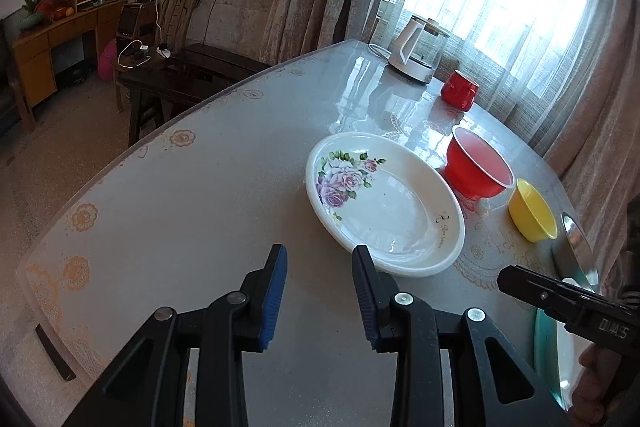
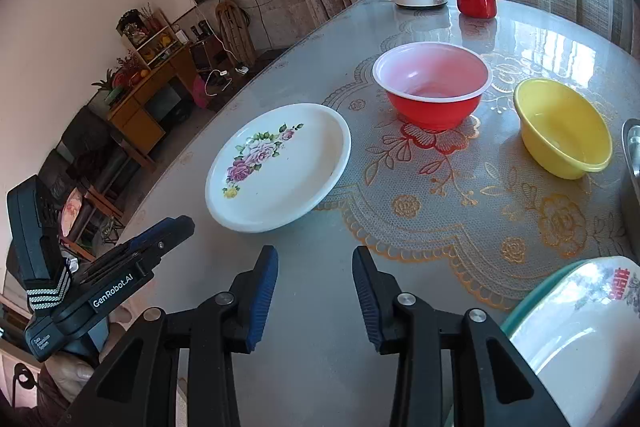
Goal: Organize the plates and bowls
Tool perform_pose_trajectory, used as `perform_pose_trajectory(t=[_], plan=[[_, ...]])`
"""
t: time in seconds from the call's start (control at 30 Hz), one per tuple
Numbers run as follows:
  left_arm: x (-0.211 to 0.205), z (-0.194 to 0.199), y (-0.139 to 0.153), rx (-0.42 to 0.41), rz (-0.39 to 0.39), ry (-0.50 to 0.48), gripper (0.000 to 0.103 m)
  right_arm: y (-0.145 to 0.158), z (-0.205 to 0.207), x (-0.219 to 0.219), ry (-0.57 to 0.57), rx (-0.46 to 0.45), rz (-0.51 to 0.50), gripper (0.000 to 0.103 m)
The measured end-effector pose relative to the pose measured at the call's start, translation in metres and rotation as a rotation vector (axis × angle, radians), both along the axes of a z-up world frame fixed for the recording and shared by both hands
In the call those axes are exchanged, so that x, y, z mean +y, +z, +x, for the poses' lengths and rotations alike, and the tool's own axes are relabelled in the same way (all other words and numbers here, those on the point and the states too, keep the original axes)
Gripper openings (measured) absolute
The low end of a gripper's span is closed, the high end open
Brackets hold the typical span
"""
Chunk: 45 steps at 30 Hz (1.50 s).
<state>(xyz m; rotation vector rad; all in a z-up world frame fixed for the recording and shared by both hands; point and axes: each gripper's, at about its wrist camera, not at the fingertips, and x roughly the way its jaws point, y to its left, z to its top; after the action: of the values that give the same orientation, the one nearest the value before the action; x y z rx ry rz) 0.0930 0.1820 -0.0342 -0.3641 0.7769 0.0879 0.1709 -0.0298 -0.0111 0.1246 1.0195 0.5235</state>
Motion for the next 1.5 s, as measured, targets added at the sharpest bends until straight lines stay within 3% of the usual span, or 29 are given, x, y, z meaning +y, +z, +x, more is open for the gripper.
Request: perform_pose_trajectory(t=[0.23,0.33,0.47,0.6,0.7,0.77,0.9,1.13,1.37,1.5], plan=[[0.019,0.037,-0.003,-0.003,-0.020,-0.025,0.034,-0.017,0.048,0.016,-0.100,0.081,0.052,0.035],[0.023,0.052,-0.006,0.004,-0.038,-0.041,0.034,-0.024,0.064,0.022,-0.129,0.089,0.030,0.034],[0.022,0.071,-0.010,0.018,-0.050,-0.065,0.034,-0.035,0.080,0.024,-0.154,0.110,0.025,0.024],[0.026,0.092,-0.023,0.081,-0.117,-0.078,0.026,-0.039,0.086,0.029,-0.135,0.116,0.023,0.020],[0.023,0.100,-0.025,0.092,-0.096,-0.082,0.014,-0.037,0.091,0.032,-0.119,0.137,0.014,0.020],[0.023,0.102,-0.025,0.107,-0.106,-0.076,0.012,-0.036,0.091,0.037,-0.107,0.129,-0.024,0.019],[0.016,0.092,-0.022,0.102,-0.043,-0.072,0.013,-0.033,0.081,0.045,-0.093,0.072,-0.098,0.016],[0.010,0.052,-0.023,0.100,-0.027,-0.097,0.013,-0.035,0.054,0.029,-0.050,0.130,-0.016,0.017],[0.001,0.010,-0.024,0.088,-0.030,-0.159,0.014,-0.036,0.017,0.008,-0.033,0.169,0.058,0.024],[-0.007,-0.001,-0.023,0.068,0.014,-0.165,0.016,-0.035,-0.002,0.005,0.000,0.081,0.049,0.024]])
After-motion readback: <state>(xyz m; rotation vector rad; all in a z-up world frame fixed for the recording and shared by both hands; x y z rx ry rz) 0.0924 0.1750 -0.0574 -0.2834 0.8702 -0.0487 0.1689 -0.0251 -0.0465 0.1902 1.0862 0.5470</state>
